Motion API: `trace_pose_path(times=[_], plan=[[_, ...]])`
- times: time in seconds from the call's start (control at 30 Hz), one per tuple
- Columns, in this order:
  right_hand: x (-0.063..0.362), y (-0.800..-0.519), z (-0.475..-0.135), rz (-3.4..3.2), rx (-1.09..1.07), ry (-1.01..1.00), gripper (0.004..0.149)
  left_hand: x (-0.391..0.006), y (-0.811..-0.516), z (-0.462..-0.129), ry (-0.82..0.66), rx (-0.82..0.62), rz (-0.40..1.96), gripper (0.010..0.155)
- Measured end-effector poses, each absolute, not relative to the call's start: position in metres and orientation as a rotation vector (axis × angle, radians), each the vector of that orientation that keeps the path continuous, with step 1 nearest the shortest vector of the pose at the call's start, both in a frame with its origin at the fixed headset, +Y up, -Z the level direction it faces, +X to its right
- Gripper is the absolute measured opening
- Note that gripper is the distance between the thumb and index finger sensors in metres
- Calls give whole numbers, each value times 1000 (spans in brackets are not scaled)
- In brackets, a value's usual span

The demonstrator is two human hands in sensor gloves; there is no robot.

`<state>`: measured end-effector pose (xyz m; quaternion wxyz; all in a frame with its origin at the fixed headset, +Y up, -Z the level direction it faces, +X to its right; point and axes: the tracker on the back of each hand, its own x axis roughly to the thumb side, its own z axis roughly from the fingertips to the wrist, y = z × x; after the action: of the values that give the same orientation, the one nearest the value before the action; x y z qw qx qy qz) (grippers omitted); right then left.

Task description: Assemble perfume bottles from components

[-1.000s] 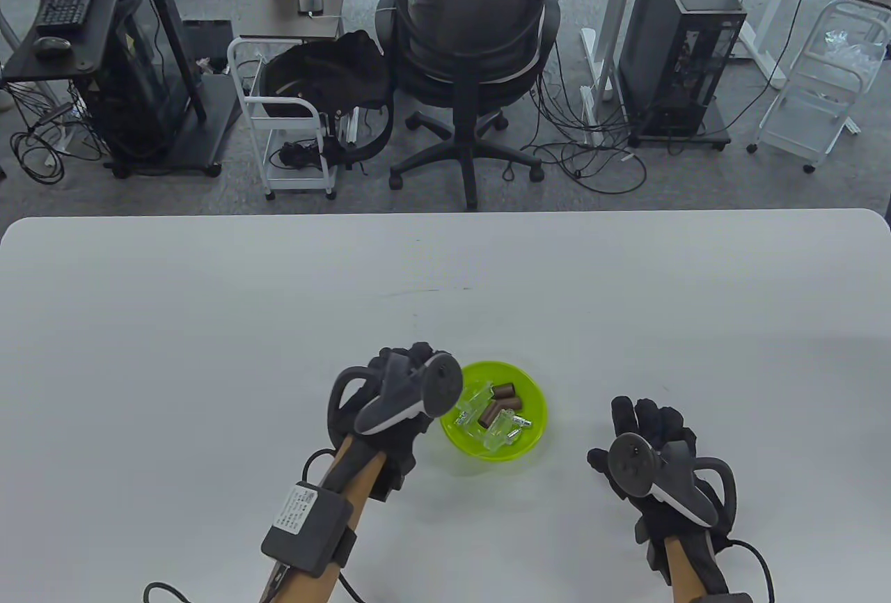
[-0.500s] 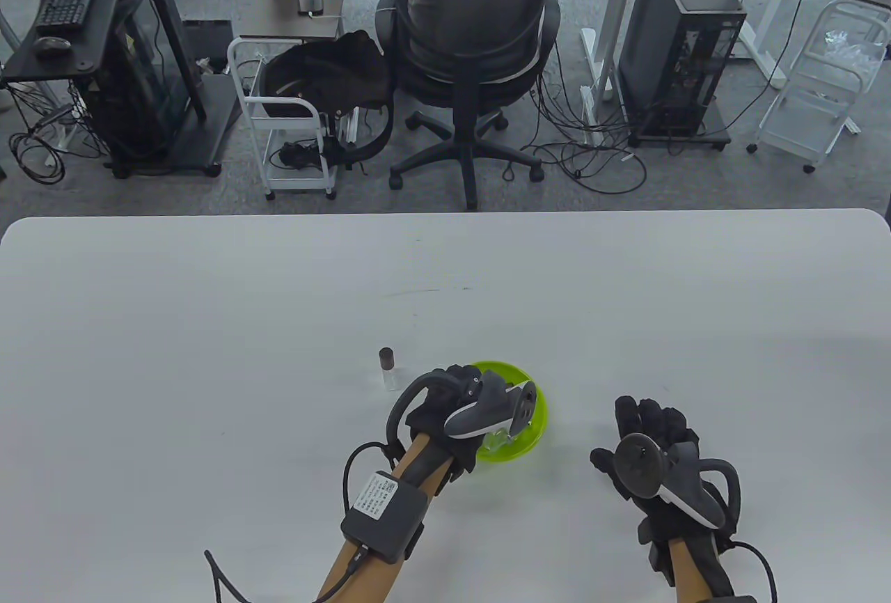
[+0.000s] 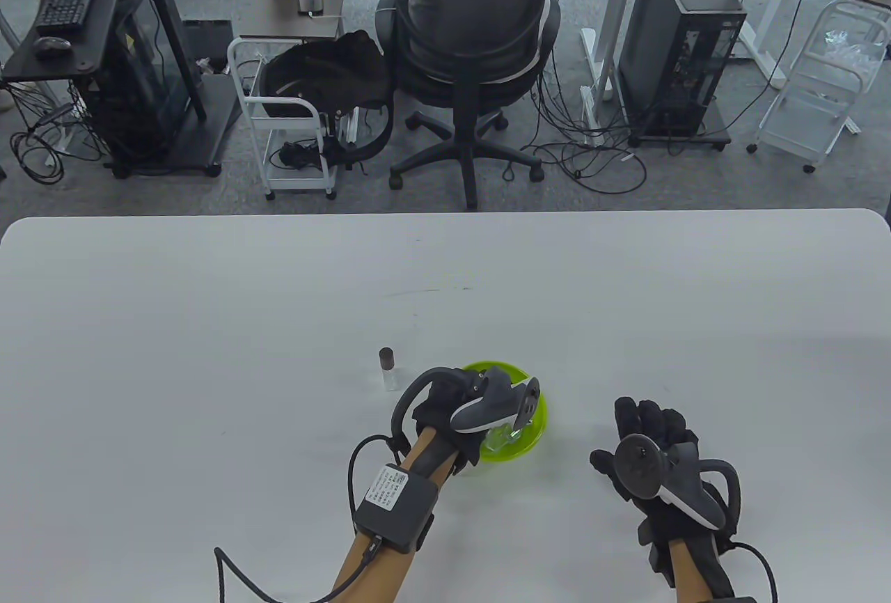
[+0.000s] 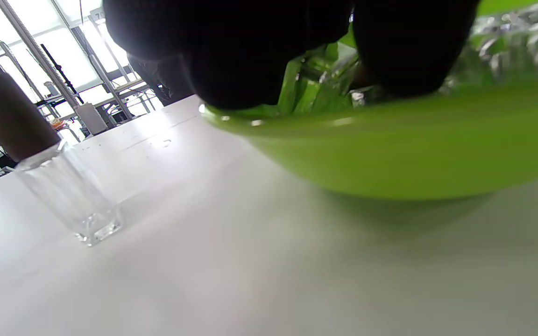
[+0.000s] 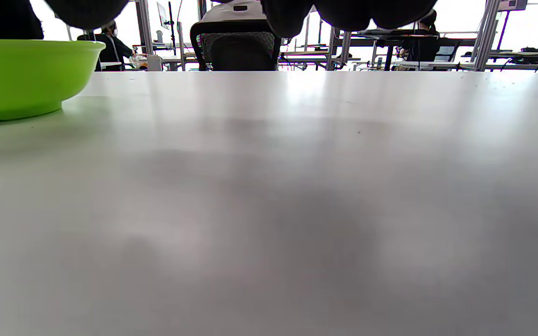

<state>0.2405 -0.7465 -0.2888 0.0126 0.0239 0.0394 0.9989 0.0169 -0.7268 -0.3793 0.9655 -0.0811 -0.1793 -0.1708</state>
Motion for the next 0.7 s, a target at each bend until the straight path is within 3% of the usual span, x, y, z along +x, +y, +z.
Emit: trace_pose_path(times=[0.2,0.7], plan=[[240,-746,-289,3116,75,125,84,20,-728,-382,-352,-157,-364,65],[240,-745,-288,3109,83,120,84,25,-727,-390,-219,-264,-302,76]])
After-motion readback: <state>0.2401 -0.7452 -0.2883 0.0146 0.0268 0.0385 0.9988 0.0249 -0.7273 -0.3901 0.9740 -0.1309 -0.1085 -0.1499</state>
